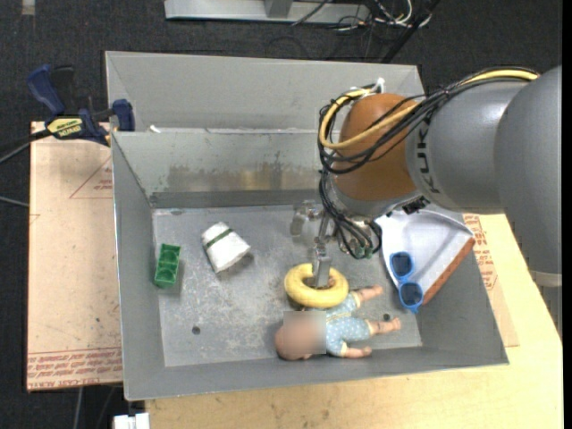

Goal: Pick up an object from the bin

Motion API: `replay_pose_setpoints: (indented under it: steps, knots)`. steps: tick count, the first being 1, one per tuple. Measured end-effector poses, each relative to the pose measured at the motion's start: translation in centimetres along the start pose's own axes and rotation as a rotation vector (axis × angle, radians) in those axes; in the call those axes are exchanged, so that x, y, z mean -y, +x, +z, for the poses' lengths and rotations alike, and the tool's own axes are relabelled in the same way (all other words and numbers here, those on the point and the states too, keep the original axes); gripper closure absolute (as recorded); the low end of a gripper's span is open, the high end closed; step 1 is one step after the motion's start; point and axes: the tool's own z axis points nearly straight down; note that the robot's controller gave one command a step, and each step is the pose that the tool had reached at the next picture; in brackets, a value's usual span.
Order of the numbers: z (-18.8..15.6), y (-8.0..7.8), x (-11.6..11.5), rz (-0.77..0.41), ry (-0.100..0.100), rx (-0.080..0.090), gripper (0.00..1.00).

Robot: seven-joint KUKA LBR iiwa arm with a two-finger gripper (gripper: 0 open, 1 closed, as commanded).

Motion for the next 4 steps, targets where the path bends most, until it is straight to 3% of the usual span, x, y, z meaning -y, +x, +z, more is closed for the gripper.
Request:
replay_pose_setpoints:
  steps: [1, 2, 3, 4]
  knots:
    - [1.8, 4.1, 0.0, -0.085, -0.001, 0.008, 1.00]
    - [1.8, 4.1, 0.0, -0.085, -0.002, 0.008, 1.00]
    - [-2.3, 4.3, 0.0, -0.079, -0.003, -0.003, 1.00]
    - [-6.1, 3.6, 0.3, -0.075, -0.002, 0.009, 1.00]
